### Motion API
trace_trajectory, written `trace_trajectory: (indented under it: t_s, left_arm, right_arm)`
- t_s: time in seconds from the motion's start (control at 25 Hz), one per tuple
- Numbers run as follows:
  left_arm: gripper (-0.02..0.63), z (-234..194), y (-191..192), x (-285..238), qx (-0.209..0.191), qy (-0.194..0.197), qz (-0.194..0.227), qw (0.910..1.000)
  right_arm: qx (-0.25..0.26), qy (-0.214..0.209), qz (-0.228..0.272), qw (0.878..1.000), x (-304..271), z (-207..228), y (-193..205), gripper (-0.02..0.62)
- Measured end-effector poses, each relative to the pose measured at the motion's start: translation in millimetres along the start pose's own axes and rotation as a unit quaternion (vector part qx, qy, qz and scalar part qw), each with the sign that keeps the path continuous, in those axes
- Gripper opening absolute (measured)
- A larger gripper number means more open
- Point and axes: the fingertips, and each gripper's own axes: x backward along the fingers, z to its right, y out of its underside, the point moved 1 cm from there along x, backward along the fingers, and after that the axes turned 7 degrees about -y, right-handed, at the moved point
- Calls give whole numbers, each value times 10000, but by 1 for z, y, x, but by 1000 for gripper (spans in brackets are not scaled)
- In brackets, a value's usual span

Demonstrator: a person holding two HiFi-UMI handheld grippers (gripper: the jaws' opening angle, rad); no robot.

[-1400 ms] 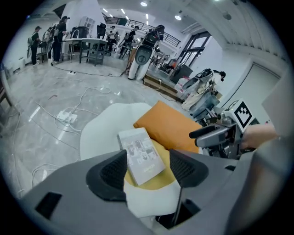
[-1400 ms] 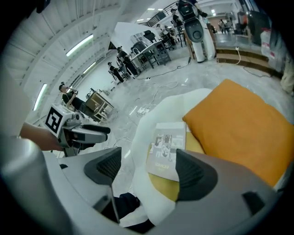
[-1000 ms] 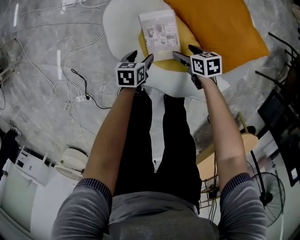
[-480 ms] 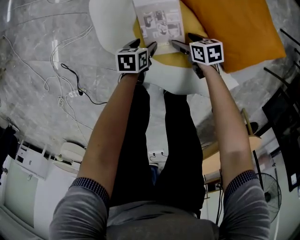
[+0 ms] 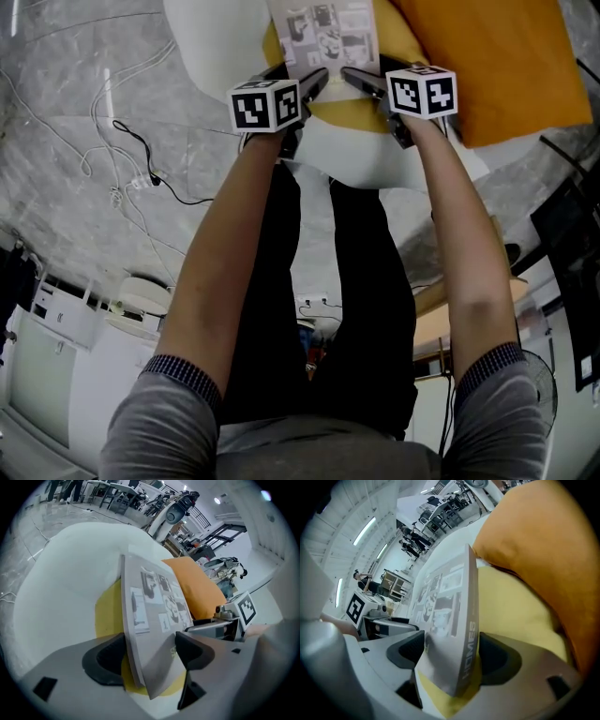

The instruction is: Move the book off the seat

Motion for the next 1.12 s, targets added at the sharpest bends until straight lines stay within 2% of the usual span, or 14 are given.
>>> trace_trajectory:
  t_s: [0.16,0.32,0.48,0.76,1.12]
  left_arm:
    - [350,1,1,-4,163,168,-39,9997]
    - [350,4,-3,2,430,173,-11,9989]
    - [350,12,-2,20,596,230,-20,9980]
    - [350,43,-14,74,280,359,209,9987]
    - [350,91,-37,175,-300,394,534,9973]
  right_arm:
    - [-81,-54,4,10000,-5,4,6,356]
    - [-125,24,225,9997,4,-8,-4,345]
    - [-76,88,234,9997,17,-23,2,342]
    - [70,293,655,9974,66,-72,-5,342]
    - [161,346,1193,9921,135,-158,-13,342]
